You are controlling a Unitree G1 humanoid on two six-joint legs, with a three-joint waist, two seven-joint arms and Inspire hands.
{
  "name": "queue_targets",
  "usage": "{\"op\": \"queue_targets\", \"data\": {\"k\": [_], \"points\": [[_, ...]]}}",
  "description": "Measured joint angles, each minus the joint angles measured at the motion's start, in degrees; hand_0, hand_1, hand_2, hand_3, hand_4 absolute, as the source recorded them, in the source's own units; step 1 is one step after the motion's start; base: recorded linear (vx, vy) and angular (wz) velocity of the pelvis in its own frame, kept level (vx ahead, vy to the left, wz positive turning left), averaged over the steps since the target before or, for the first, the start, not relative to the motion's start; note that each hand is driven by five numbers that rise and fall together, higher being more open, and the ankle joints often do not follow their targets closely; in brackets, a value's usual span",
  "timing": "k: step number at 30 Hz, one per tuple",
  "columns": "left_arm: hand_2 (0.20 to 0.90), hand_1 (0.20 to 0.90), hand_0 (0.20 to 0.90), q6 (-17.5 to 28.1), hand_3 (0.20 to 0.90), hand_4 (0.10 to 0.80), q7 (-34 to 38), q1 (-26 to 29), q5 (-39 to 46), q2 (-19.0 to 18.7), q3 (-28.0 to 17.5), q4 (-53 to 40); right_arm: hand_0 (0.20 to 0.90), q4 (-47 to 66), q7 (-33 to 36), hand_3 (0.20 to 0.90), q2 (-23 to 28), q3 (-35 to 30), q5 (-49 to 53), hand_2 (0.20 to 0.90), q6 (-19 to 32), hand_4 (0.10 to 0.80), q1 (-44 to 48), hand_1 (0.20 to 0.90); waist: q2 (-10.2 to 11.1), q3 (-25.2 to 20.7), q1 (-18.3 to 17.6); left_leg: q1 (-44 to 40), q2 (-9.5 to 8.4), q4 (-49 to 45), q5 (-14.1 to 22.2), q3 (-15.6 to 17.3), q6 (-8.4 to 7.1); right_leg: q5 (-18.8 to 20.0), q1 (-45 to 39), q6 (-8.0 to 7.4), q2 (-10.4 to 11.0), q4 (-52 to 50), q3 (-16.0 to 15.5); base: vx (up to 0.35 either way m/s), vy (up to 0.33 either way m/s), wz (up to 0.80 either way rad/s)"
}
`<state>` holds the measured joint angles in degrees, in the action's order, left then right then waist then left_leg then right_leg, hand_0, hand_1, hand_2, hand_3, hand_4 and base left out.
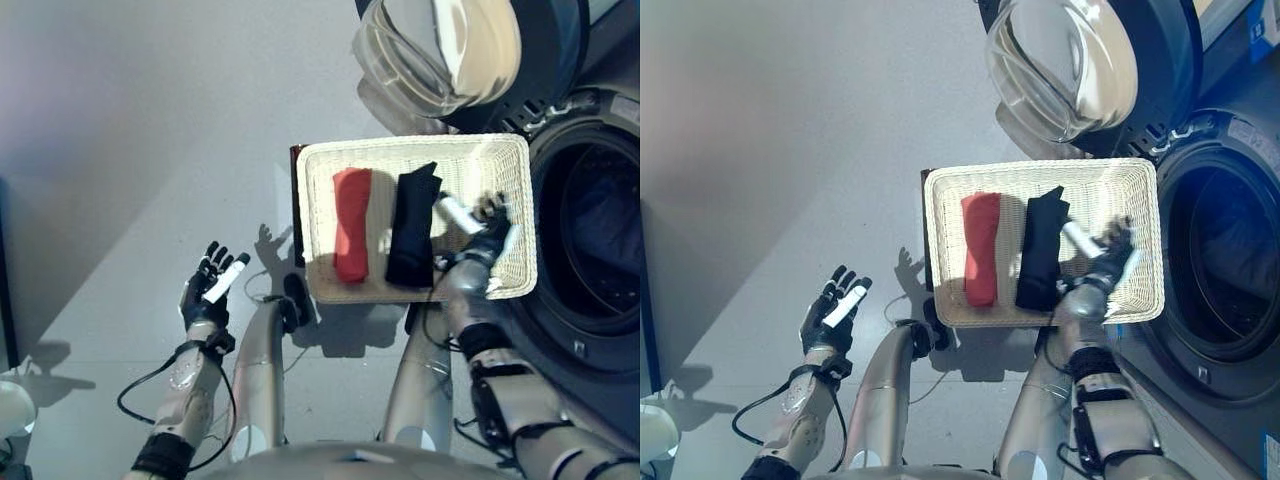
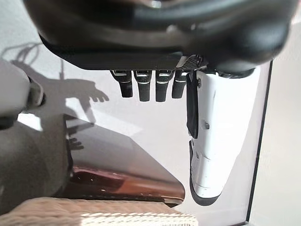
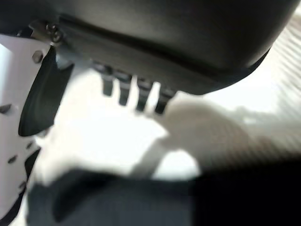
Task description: Pick up the clothes and place them into the washing machine
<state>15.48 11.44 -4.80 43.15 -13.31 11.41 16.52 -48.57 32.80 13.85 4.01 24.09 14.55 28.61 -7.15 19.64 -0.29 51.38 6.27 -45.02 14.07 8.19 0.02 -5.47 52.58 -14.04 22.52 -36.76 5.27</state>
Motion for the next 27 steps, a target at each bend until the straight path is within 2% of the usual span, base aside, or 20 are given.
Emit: {"op": "queue_targets", "data": {"k": [5,13,14,15,16,23,27], "points": [[0.9,0.9,0.9,0.01,0.9,0.8,0.72,0.31,-0.23,0.1,-0.35,0.01,0.9,-5.35,4.32,0.9,-0.7,0.32,-6.72,0.9,-2.21,0.8,3.19,0.9,-0.01,-0.02,1.07,0.0,-0.06,-0.02,-0.03,-0.15,-0.01,0.0,-0.21,0.0,0.33,-0.05,-0.29,-0.002,0.003,0.01],[0.9,0.9,0.9,-0.02,0.9,0.8,0.91,0.02,-0.33,-0.07,-1.23,-0.28,0.9,-24.92,7.1,0.9,0.4,3.76,-14.19,0.9,-8.47,0.8,13.92,0.9,-0.07,-0.32,3.31,-1.12,-0.12,0.29,-0.2,-0.87,-0.24,-0.08,-1.79,-0.1,0.67,-0.28,-1.5,0.025,0.009,0.02],[0.9,0.9,0.9,-0.04,0.9,0.8,0.66,-0.05,-0.33,-0.21,-1.13,-0.22,0.425,-28.27,6.69,0.425,0.86,5.6,-14.58,0.425,-9.85,0.461,15.18,0.425,-0.02,-0.55,3.98,-1.61,-0.18,0.3,-0.5,-1.07,-0.5,-0.22,-2.29,0.14,0.77,-0.69,-1.49,0.004,0.014,0.09],[0.9,0.9,0.9,-0.01,0.9,0.8,0.35,-0.04,-0.34,-0.56,-0.75,-0.24,0.255,-29.77,6.58,0.255,1.19,6.19,-14.73,0.255,-10.74,0.339,15.39,0.255,-0.02,-1.11,4.78,-1.62,-0.2,0.58,-0.56,-1.16,-0.58,-0.37,-2.18,0.13,0.82,-0.86,-1.55,0.106,-0.002,0.12],[0.9,0.9,0.9,-0.04,0.9,0.8,-0.01,-0.15,-0.36,-1.19,-0.35,-0.26,0.2,-31.7,6.57,0.2,1.25,6.82,-15.41,0.2,-11.23,0.3,16.1,0.2,-0.1,-1.42,5.28,-1.66,-0.23,0.93,-0.11,-1.27,-0.68,-0.87,-2.21,0.15,0.94,-1.0,-2.06,0.006,0.013,0.13],[0.9,0.9,0.9,-0.23,0.9,0.8,-1.81,-0.82,-1.56,-2.42,1.2,-0.24,0.2,-36.07,3.32,0.2,5.04,8.8,-20.89,0.2,-16.67,0.3,18.41,0.2,-0.66,-2.31,6.63,-1.84,-0.38,1.43,-1.47,-2.27,-1.49,-1.88,-2.08,0.58,1.47,-3.14,-3.03,0.007,0.008,0.08],[0.9,0.9,0.9,-0.31,0.9,0.8,-2.79,-0.72,-2.94,-2.45,1.19,-0.32,0.2,-37.1,0.57,0.2,4.87,9.86,-24.2,0.2,-18.43,0.3,17.62,0.2,-1.53,-2.89,7.91,-1.89,-0.58,1.34,-1.53,-2.36,-1.47,-1.93,-2.17,0.65,1.67,-3.36,-3.07,0.012,0.009,0.04]]}}
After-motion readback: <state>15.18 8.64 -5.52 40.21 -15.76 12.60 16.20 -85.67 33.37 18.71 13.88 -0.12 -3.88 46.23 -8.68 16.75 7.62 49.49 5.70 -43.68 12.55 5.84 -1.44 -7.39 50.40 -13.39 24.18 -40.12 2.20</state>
